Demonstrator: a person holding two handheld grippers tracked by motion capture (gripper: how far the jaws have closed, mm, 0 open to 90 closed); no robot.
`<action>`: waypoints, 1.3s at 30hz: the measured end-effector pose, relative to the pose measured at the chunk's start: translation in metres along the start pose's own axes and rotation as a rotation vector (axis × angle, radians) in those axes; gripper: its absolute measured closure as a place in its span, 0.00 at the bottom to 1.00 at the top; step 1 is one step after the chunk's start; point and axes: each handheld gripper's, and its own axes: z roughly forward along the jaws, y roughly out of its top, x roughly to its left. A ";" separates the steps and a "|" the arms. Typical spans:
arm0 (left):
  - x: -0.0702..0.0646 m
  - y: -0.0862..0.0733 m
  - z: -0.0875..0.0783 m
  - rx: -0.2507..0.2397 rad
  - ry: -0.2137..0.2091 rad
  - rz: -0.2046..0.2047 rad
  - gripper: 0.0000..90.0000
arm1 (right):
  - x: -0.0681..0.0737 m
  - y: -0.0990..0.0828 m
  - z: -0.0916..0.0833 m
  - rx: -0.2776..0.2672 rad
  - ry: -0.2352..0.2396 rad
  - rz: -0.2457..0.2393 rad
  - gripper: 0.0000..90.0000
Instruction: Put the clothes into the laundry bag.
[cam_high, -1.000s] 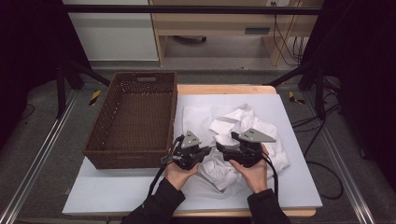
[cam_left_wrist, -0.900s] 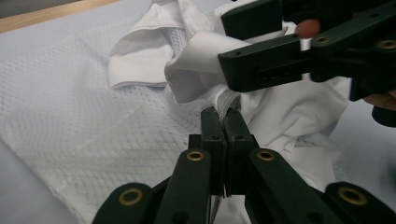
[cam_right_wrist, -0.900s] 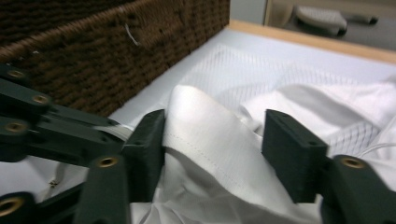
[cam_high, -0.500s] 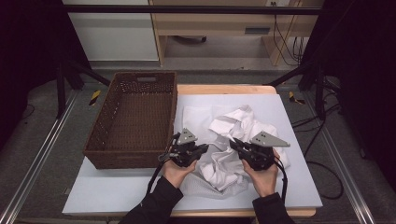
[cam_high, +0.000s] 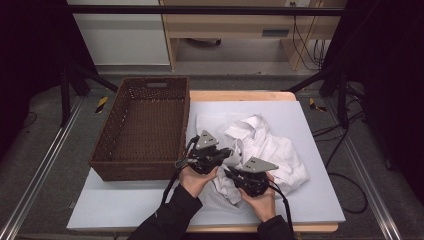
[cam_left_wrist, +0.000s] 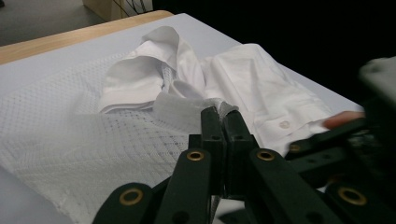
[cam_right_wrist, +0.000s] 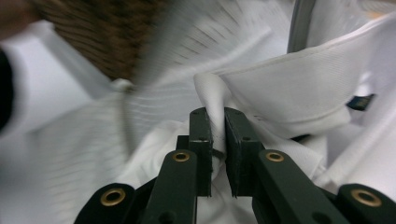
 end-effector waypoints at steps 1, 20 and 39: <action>0.000 -0.001 -0.001 -0.004 -0.005 -0.003 0.99 | -0.001 0.000 0.007 0.017 -0.020 0.002 0.92; 0.018 -0.026 -0.002 -0.004 -0.005 -0.057 0.99 | -0.030 0.005 -0.047 -0.116 -0.015 0.121 0.58; 0.025 -0.023 -0.003 0.010 0.007 -0.066 0.99 | -0.049 0.012 -0.040 -0.083 -0.117 0.133 0.99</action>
